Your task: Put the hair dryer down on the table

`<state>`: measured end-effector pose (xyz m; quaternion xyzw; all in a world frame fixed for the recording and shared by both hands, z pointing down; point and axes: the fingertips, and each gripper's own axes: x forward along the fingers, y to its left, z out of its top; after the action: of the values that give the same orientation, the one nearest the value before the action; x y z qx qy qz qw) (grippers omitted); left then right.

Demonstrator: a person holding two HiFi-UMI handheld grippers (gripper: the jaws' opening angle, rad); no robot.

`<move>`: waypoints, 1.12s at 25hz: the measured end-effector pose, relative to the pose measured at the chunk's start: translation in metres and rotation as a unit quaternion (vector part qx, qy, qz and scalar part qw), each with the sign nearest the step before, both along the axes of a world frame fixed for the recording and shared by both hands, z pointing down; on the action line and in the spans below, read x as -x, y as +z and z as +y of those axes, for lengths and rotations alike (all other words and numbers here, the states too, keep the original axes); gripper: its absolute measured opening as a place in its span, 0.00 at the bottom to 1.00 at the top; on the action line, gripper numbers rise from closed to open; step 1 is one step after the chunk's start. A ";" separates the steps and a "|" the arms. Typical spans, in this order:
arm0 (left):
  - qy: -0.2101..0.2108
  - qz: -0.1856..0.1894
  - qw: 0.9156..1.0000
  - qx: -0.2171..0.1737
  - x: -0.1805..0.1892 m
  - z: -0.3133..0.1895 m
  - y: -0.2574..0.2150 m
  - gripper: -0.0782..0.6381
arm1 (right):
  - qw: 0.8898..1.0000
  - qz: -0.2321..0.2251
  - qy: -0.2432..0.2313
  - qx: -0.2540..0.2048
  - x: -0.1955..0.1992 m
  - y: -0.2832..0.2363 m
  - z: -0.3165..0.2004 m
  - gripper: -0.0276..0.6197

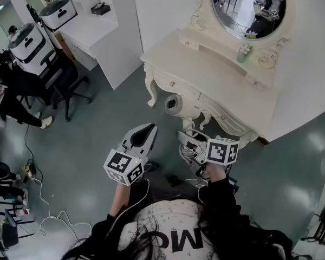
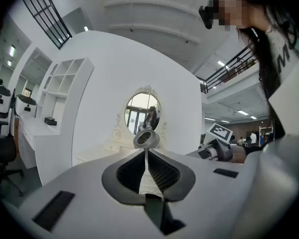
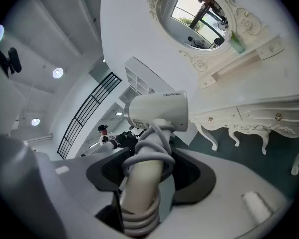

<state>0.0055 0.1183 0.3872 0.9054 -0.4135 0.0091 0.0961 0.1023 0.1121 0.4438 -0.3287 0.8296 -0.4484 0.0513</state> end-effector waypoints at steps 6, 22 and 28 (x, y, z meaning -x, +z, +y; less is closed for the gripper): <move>0.000 -0.001 1.000 0.000 -0.001 0.001 0.000 0.13 | 1.000 0.010 -0.001 0.002 -0.002 0.002 -0.001 0.46; 0.009 -0.017 1.000 0.004 -0.017 -0.006 0.003 0.13 | 1.000 -0.002 -0.005 0.007 -0.011 0.008 -0.005 0.46; 0.001 -0.018 1.000 0.007 -0.014 -0.017 0.006 0.13 | 1.000 -0.007 -0.007 0.012 -0.010 0.011 -0.017 0.46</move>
<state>0.0198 0.1015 0.3928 0.9046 -0.4145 0.0282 0.0952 0.1127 0.0956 0.4550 -0.3199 0.8261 -0.4613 0.0497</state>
